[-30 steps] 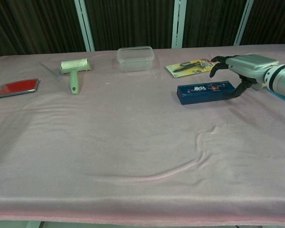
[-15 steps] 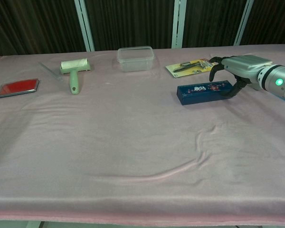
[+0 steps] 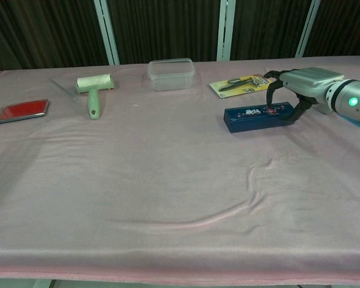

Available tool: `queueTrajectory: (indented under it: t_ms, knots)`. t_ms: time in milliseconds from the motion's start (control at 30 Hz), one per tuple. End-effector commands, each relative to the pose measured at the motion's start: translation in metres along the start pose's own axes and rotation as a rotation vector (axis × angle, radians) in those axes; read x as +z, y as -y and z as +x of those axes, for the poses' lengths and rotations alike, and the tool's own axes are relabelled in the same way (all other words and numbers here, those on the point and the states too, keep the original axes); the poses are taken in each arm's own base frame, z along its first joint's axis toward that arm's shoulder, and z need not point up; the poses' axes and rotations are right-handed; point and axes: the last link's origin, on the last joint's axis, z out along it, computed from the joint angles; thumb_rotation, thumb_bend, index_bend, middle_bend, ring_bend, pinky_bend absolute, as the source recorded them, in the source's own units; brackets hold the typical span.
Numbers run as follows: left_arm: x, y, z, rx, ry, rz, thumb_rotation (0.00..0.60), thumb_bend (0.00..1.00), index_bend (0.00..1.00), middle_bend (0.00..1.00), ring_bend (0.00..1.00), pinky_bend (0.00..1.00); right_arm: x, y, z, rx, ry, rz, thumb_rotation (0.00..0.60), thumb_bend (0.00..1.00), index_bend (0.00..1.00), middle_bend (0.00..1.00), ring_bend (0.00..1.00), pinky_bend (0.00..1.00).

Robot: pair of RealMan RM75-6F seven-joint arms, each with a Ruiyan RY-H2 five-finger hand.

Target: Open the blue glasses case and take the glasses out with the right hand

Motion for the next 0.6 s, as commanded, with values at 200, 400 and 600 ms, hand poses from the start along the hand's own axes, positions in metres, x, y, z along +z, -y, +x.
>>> queueTrajectory:
  t_ms: [200,400,600]
  knots:
    - [0.0,0.0,0.0002,0.0,-0.001,0.0,0.6,0.43,0.0,0.0,0.0,0.02,-0.0008,-0.003,0.0005,-0.006,0.014,-0.009,0.6,0.55,0.53,0.06,0.01,0.0]
    - [0.0002,-0.0002,0.0001,0.0,0.0,-0.002,0.6,0.43,0.0,0.0,0.0,0.02,-0.0012,-0.0036,0.0023,-0.005,0.016,-0.007,0.6,0.61,0.54,0.06,0.01,0.0]
    - [-0.0001,0.0,0.0002,-0.001,0.0,0.0,0.6,0.43,0.0,0.0,0.0,0.02,-0.0007,-0.0025,0.0057,-0.001,0.005,-0.005,0.6,0.62,0.55,0.06,0.01,0.0]
